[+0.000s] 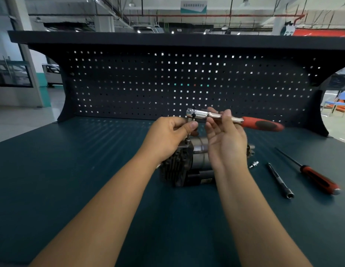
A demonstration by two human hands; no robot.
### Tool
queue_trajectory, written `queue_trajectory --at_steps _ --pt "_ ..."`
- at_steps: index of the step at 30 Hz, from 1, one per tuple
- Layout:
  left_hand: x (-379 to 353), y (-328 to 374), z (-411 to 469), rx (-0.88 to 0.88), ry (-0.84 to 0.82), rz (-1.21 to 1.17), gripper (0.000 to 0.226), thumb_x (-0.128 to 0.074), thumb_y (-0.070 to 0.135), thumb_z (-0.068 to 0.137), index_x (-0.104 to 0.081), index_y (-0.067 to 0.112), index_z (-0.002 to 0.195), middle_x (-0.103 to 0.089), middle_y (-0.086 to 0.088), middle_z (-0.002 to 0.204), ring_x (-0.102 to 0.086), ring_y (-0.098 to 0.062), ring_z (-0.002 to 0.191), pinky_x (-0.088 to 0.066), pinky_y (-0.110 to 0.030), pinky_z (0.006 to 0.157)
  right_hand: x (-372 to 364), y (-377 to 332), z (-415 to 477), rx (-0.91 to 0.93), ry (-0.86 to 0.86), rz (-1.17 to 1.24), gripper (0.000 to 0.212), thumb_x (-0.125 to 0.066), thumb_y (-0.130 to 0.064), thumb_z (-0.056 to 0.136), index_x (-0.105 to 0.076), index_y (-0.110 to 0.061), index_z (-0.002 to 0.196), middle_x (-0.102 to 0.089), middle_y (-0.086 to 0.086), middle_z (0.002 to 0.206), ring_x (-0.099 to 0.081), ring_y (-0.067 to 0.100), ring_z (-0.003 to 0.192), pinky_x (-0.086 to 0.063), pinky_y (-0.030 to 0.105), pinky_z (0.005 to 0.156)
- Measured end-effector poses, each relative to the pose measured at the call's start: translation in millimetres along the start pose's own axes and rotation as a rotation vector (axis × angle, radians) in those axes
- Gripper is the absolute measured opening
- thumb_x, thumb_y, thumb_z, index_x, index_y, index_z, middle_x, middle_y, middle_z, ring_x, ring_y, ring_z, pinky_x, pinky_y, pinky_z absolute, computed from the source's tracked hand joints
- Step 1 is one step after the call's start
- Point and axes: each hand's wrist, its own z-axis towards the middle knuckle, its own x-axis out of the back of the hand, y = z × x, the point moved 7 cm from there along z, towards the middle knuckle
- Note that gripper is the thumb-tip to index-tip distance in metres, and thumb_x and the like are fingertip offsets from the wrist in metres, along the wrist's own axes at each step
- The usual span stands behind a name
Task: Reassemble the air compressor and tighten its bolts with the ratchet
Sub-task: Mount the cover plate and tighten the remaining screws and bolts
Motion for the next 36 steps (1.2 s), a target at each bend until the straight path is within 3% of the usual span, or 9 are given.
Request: queue_trajectory --at_steps 3,7,11,15,20,22,26,31,36 --pt "1.8 -2.2 -0.1 0.017 0.040 -0.084 0.009 -0.063 0.030 0.088 -0.070 0.031 0.082 -0.073 0.004 0.077 -0.060 0.000 0.063 -0.051 -0.016 0.062 -5.5 -16.6 -22.1 0.384 -0.060 -0.177 0.017 -0.049 -0.012 0.099 -0.063 -0.014 0.090 -0.074 0.007 0.089 -0.069 0.014 0.068 -0.055 0.022 0.063" --pt "6.4 -4.6 -2.7 0.055 0.124 -0.227 0.005 -0.074 0.023 0.080 -0.072 0.027 0.079 -0.071 0.002 0.069 -0.061 -0.006 0.060 -0.052 -0.017 0.055 -14.3 -20.8 -51.3 0.728 -0.149 -0.487 0.015 -0.057 -0.011 0.094 -0.054 -0.026 0.095 -0.067 0.009 0.102 -0.070 0.022 0.085 -0.058 0.037 0.077" --pt "4.9 -1.5 -3.6 0.058 0.120 -0.210 0.027 -0.078 0.046 0.059 -0.072 0.025 0.076 -0.071 0.005 0.067 -0.064 -0.002 0.060 -0.054 -0.018 0.056 -22.3 -23.0 -56.3 0.865 -0.296 -0.649 0.013 -0.056 -0.014 0.090 -0.047 -0.020 0.097 -0.061 0.002 0.104 -0.064 0.004 0.098 -0.052 0.020 0.083" --pt "4.7 -6.1 -2.6 0.076 0.119 -0.197 0.005 -0.074 0.025 0.080 -0.073 0.021 0.080 -0.073 -0.001 0.073 -0.064 -0.008 0.066 -0.060 -0.029 0.064 -19.2 -25.3 -37.7 0.645 -0.212 -0.466 0.023 -0.055 -0.009 0.094 -0.062 -0.030 0.088 -0.069 0.010 0.092 -0.069 0.024 0.082 -0.058 0.030 0.075" --pt "5.4 -4.4 -2.4 0.047 0.079 -0.140 0.005 -0.070 0.024 0.084 -0.073 0.027 0.085 -0.074 -0.008 0.084 -0.067 -0.014 0.077 -0.055 -0.026 0.071 -4.3 8.7 6.9 -0.171 0.002 0.072 0.022 -0.040 -0.021 0.103 -0.052 -0.005 0.093 -0.073 0.007 0.074 -0.058 0.006 0.049 -0.049 0.015 0.050" --pt "3.4 -3.9 -2.2 0.029 0.047 -0.120 0.008 -0.068 0.023 0.086 -0.073 0.024 0.091 -0.075 0.000 0.085 -0.068 -0.003 0.080 -0.052 -0.014 0.066 -0.2 18.5 8.6 -0.277 0.018 0.135 0.023 -0.037 -0.021 0.103 -0.051 -0.005 0.094 -0.072 0.007 0.072 -0.054 0.005 0.047 -0.046 0.014 0.047" --pt "4.4 -4.2 -2.2 0.021 0.083 -0.107 0.012 -0.069 0.027 0.084 -0.074 0.019 0.092 -0.074 0.009 0.082 -0.068 0.001 0.080 -0.050 -0.011 0.065 0.7 1.9 -3.1 0.071 -0.060 -0.015 0.017 -0.041 -0.016 0.102 -0.055 -0.010 0.094 -0.074 0.008 0.086 -0.063 0.009 0.060 -0.053 0.019 0.059" --pt "5.7 -6.9 -4.3 0.063 0.146 -0.187 0.003 -0.073 0.023 0.080 -0.073 0.025 0.079 -0.072 0.007 0.070 -0.066 -0.003 0.064 -0.057 -0.025 0.062 -28.3 -24.0 -47.3 0.736 -0.253 -0.575 0.021 -0.053 -0.013 0.096 -0.064 -0.030 0.093 -0.069 0.002 0.093 -0.066 0.013 0.081 -0.053 0.023 0.077" --pt "9.7 -5.2 -5.6 0.066 0.160 -0.128 0.014 -0.071 0.024 0.081 -0.072 0.025 0.067 -0.072 -0.002 0.070 -0.068 -0.013 0.067 -0.059 -0.034 0.066 -33.5 -9.2 -62.9 0.813 -0.287 -0.719 0.013 -0.057 -0.014 0.090 -0.056 -0.009 0.102 -0.061 -0.013 0.104 -0.061 -0.008 0.096 -0.047 0.009 0.082"
